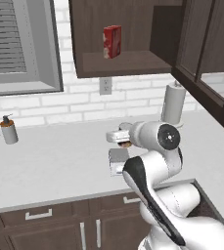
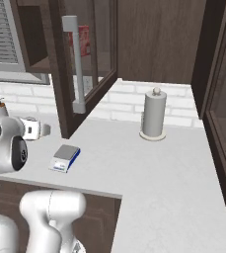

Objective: Pick the canned food and place it on the digital scale for weighing, and close the cabinet.

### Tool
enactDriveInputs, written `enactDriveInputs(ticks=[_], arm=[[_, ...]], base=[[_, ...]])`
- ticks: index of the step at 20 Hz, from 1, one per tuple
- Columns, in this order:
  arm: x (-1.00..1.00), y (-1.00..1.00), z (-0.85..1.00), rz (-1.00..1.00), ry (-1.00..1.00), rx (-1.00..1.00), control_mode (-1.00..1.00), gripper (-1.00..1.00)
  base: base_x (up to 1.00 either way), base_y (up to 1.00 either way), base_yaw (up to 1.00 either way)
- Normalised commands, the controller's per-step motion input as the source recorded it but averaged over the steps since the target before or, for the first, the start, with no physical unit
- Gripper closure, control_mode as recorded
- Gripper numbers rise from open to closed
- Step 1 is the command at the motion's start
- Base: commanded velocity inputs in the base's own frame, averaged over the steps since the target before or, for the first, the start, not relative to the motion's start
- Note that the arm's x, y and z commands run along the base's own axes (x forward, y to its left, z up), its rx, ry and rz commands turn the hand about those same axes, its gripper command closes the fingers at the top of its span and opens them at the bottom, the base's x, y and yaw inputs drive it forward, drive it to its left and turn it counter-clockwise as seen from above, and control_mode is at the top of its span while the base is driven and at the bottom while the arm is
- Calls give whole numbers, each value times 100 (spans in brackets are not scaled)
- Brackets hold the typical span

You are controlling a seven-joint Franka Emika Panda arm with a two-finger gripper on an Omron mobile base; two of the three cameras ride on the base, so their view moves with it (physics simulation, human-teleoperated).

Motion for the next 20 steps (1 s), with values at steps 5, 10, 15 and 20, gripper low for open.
enactDriveInputs(ticks=[5,10,15,20], arm=[[1,0,-56,25,1,0,-100,100],[0,-5,-39,24,-5,0,-100,100],[2,-9,-66,21,-22,4,-100,100],[1,-38,-46,18,-23,12,-100,100]], base=[[0,0,0],[0,0,0],[0,0,0],[0,0,0]])
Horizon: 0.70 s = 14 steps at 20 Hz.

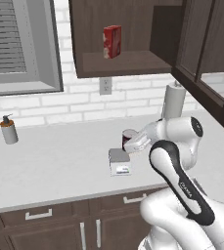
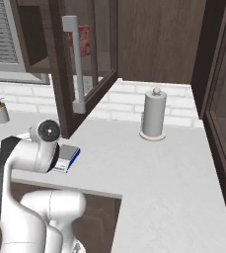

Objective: Pick the canned food and place it on the digital scale for weighing, and close the cabinet.

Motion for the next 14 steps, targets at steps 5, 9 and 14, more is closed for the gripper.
enactDriveInputs(ticks=[5,9,14], arm=[[1,0,-84,12,-33,5,-100,100],[33,27,-85,8,-26,5,-100,100],[23,-2,-15,12,-4,9,-100,100]], base=[[0,0,0],[0,0,0],[0,0,0]])
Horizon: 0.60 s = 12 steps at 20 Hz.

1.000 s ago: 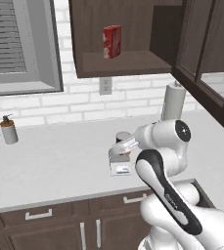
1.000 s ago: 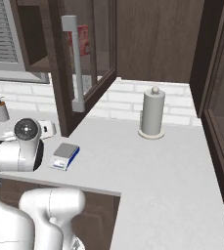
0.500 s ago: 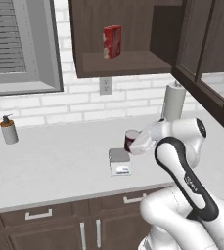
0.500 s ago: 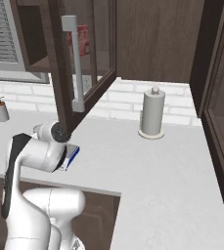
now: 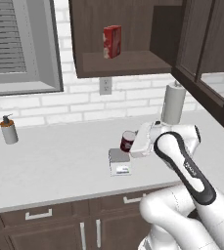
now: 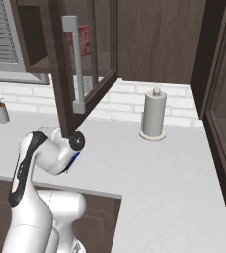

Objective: Pick the canned food and place it on the digital scale for weighing, and close the cabinet.

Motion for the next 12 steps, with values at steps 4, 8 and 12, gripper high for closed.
enactDriveInputs(ticks=[4,8,12], arm=[[12,-5,-39,9,0,0,-100,100],[26,-1,-49,9,0,0,-100,100],[4,-20,-37,12,0,3,-100,100]], base=[[0,0,0],[0,0,0],[0,0,0]])
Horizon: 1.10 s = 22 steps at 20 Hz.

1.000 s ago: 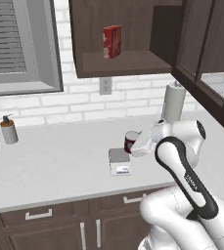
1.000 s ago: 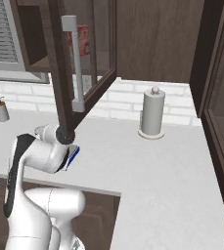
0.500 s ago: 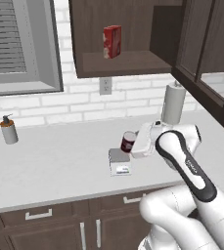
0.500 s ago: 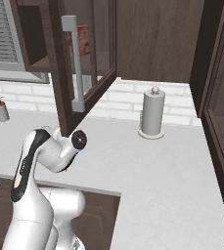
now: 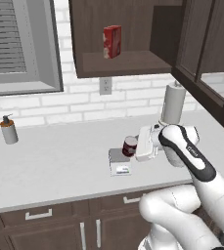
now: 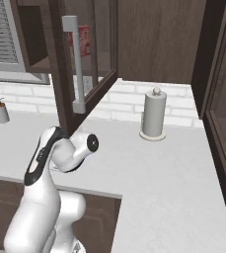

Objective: Pick the canned food and place it on the digital scale for weighing, and close the cabinet.

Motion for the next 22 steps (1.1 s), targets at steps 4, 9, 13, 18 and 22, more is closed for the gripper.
enactDriveInputs(ticks=[4,9,13,18,22], arm=[[0,-20,-31,11,0,2,-100,100],[1,-1,-12,5,0,0,-100,100],[12,-11,-10,1,0,1,-100,100],[28,0,-14,0,0,0,-100,100],[32,0,-9,0,0,0,-100,100]], base=[[0,0,0],[0,0,0],[0,0,0],[0,0,0],[0,0,0]])
